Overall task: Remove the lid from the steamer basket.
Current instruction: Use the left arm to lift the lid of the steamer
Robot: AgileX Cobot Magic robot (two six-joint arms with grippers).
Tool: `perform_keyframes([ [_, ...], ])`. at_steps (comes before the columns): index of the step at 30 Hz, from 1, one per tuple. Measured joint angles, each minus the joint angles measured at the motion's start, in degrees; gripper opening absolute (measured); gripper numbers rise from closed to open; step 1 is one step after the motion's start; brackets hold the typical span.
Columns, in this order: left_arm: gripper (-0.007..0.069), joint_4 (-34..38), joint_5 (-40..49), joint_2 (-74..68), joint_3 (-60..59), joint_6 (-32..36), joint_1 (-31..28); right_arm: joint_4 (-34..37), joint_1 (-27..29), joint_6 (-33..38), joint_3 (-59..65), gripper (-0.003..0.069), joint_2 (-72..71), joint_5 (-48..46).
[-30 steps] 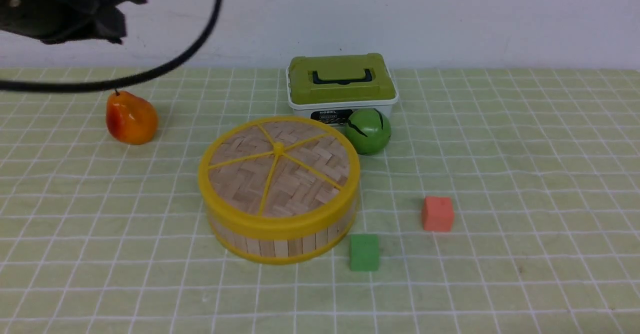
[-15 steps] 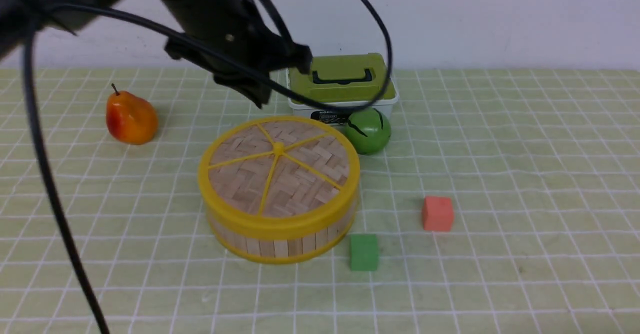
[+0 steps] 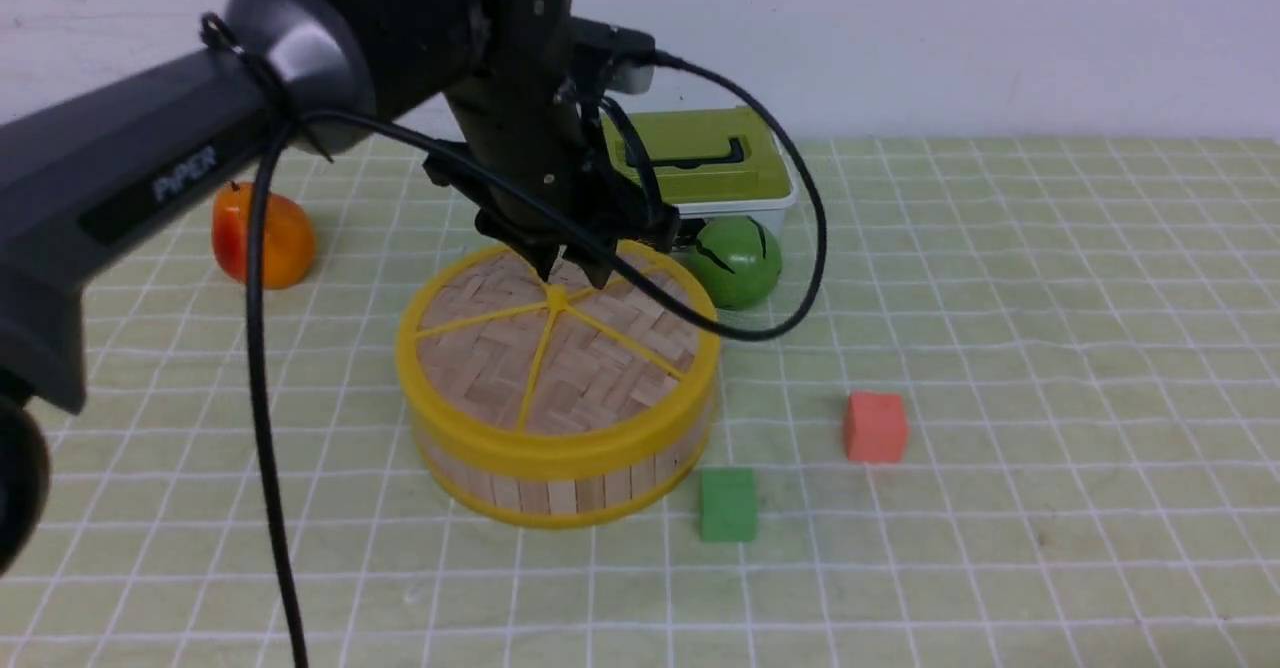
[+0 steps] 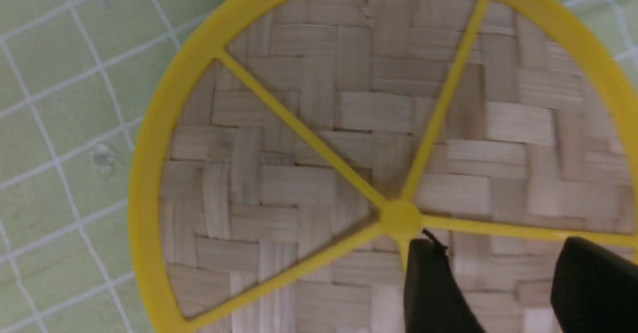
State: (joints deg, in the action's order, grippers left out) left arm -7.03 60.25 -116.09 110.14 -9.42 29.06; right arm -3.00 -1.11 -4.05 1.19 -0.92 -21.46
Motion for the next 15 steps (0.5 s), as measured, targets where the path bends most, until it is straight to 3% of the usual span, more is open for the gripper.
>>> perform_keyframes([
  [6,0.0319,-2.43,-1.34,-2.60,0.00,-2.87,0.00,0.00,0.00,0.00,0.00,0.0241,0.00,0.00],
  [15,0.0237,-4.10,-1.80,-4.68,0.18,-3.67,0.00,0.00,0.00,0.00,0.00,0.0241,0.00,0.00],
])
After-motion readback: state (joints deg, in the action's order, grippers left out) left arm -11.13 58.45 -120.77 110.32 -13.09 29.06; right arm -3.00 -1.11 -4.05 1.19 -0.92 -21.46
